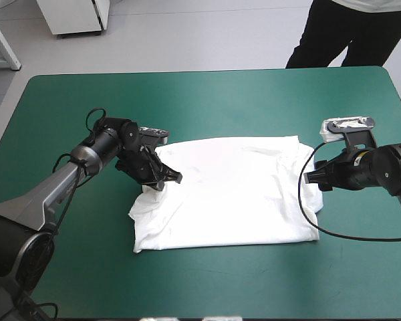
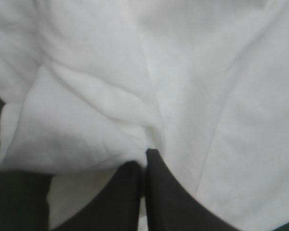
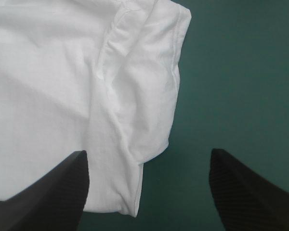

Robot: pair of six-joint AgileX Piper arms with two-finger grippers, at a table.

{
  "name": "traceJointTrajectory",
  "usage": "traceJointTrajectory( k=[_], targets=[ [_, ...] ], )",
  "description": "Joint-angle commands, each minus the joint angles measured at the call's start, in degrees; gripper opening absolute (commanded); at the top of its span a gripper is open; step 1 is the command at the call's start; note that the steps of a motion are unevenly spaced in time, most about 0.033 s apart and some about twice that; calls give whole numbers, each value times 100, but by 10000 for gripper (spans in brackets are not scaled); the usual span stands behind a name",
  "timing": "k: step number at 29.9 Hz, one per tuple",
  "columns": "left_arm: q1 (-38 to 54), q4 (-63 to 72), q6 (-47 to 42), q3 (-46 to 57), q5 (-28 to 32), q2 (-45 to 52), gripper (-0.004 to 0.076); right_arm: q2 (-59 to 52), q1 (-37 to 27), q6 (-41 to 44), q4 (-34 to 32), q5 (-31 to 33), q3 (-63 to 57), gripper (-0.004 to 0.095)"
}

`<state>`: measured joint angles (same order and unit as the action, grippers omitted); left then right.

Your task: Fold the cloth

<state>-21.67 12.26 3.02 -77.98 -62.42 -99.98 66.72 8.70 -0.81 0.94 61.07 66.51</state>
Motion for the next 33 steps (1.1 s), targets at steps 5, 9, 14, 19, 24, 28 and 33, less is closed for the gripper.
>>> traceJointTrajectory(
  k=[5,9,14,19,24,28,33],
  targets=[
    [-99,-157,-107,-125,236,-223,-10,-93,2,-49,105,-152,194,648],
    [-99,-284,-107,-125,357,-395,-9,-93,2,-68,105,-143,194,648],
    [-99,-311,-15,-148,287,-387,35,-93,2,-81,114,-143,194,648],
    [-99,-296,91,-514,-171,-157,251,-93,2,-119,114,-143,194,648],
    [-99,-343,95,-903,-629,187,420,-93,2,-165,114,-129,194,648],
    [-99,-712,94,-1015,-1153,488,426,-93,2,-180,118,-83,194,648],
    [-99,-737,-86,-764,-1153,1240,426,-166,2,-189,165,322,194,648]
  ],
)
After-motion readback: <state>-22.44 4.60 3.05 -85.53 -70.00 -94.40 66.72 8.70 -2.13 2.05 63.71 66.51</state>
